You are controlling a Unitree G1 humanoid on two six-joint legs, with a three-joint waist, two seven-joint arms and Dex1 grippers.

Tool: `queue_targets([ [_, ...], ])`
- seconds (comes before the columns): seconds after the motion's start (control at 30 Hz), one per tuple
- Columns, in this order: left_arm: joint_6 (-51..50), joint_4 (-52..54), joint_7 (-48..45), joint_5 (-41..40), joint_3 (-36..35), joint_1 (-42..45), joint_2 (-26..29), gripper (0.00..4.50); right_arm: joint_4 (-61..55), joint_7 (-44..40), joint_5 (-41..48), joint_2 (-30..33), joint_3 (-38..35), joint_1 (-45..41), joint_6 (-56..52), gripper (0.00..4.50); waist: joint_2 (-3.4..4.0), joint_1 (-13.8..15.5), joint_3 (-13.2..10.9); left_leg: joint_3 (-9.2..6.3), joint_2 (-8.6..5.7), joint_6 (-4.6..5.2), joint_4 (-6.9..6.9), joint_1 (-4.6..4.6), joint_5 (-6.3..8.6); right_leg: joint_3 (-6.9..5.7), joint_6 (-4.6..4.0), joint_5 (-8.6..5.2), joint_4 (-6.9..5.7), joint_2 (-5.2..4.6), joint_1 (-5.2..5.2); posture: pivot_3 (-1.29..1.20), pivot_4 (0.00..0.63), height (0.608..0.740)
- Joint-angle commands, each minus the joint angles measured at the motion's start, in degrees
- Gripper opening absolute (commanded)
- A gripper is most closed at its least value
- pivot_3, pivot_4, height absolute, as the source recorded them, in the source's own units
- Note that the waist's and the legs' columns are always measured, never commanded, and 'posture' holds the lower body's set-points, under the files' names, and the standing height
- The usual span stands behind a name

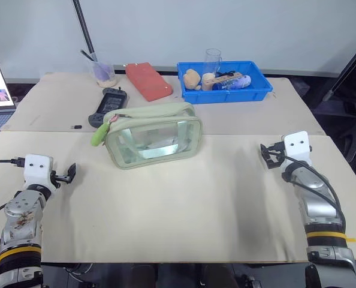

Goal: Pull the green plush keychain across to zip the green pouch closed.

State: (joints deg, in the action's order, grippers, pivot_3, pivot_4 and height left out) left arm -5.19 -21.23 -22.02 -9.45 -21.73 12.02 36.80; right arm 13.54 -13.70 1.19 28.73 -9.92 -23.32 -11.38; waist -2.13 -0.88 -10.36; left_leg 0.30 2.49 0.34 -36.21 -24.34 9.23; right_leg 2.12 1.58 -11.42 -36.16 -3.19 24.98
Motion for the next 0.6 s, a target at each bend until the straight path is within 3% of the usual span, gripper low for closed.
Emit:
queue_targets([
  [0.03,0.31,1.48,-0.21,-1.08,-2.09,-0.34,1.62,4.50,-0.87,-0.14,-0.01,1.47,-1.19,-1.46,1.93,4.49,0.00,0.00,0.00,0.00,0.00,0.00,0.00,0.00,0.00,0.00,0.00,0.00,0.00,0.00,0.00,0.00,0.150,0.740],
  [0.17,-1.08,4.41,-1.43,-3.46,-4.52,-0.61,2.70,4.50,-0.91,-2.40,0.79,2.87,-1.18,-3.34,1.60,4.49,0.00,-0.03,0.00,0.00,0.00,0.00,0.00,-0.01,0.00,0.00,0.00,0.00,0.00,0.00,0.01,0.00,0.150,0.740],
  [0.3,-6.65,11.55,-6.30,-10.20,-7.45,2.86,6.86,4.50,-4.90,-11.54,4.77,5.78,0.13,-6.39,-1.72,4.49,-0.02,-0.11,-0.01,0.00,0.06,0.00,0.00,-0.06,0.00,-0.02,0.01,-0.01,0.00,0.03,0.06,0.00,0.150,0.740],
  [0.47,-18.39,21.06,-14.77,-16.64,-1.47,15.00,15.12,4.50,-12.88,-28.41,14.00,10.68,3.28,-13.36,-10.08,4.49,-0.02,0.16,-0.02,0.00,0.04,0.00,-0.02,-0.07,0.00,-0.02,0.18,-0.12,0.00,0.04,0.04,0.00,0.150,0.740],
  [0.6,-25.95,27.72,-20.55,-18.98,8.92,27.85,16.72,4.50,-21.46,-36.04,23.16,12.75,5.19,-19.87,-20.84,4.49,-0.02,0.23,-0.03,0.00,-0.03,0.00,-0.02,-0.07,0.00,-0.01,0.26,-0.15,0.09,0.00,-0.03,0.00,0.150,0.740],
])
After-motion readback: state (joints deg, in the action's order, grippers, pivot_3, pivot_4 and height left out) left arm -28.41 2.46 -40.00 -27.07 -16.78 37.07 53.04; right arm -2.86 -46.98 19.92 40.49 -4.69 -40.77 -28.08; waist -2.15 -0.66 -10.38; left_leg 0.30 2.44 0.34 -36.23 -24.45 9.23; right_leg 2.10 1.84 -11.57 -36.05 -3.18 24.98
